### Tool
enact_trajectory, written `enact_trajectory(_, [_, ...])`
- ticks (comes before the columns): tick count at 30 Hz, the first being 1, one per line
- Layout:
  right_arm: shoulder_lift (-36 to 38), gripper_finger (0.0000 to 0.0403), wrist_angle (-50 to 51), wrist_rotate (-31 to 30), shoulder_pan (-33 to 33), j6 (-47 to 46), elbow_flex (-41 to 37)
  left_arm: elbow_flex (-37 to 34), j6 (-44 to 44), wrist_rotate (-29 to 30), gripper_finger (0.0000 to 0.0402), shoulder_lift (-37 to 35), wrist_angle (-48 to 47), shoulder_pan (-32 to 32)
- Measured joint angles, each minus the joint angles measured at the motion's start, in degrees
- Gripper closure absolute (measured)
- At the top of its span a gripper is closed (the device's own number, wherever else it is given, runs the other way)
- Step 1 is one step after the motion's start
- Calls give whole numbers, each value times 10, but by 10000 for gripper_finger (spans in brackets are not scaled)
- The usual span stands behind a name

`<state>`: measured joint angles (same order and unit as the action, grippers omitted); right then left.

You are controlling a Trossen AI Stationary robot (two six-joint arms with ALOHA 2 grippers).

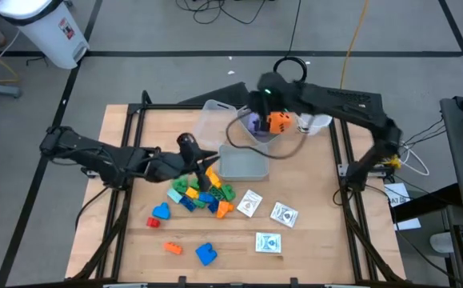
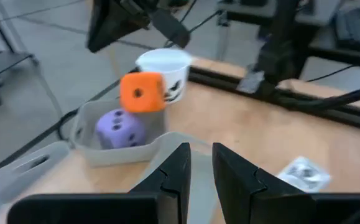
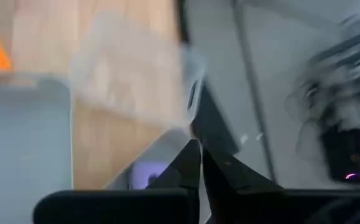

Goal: Pick & Place Toys
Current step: Adjust the dice in the top gray bin

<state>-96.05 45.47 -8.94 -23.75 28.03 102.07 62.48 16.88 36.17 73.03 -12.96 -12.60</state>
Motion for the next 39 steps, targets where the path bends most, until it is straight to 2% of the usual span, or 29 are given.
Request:
enact_trajectory(3, [-69, 400, 91, 87, -30, 21, 63, -2, 11, 0, 330, 3, -11, 24])
enact_trajectory(6, [-116, 402, 134, 141, -51, 45, 75, -29, 16, 0, 330, 4, -14, 41])
enact_trajectory(13, [-182, 402, 161, 152, -58, 85, 75, -90, 32, -1, 330, 1, 14, 58])
enact_trajectory(23, [-235, 403, 160, 165, -65, 88, 76, -116, 42, -1, 330, 0, 42, 64])
enact_trajectory(30, [-240, 403, 146, 158, -70, 87, 66, -116, 43, -1, 330, 0, 40, 61])
enact_trajectory(35, [-240, 403, 124, 59, -76, 93, 55, -116, 43, -1, 330, 0, 37, 61])
enact_trajectory(39, [-239, 403, 67, 33, -84, 114, 36, -116, 44, -2, 330, 0, 37, 61])
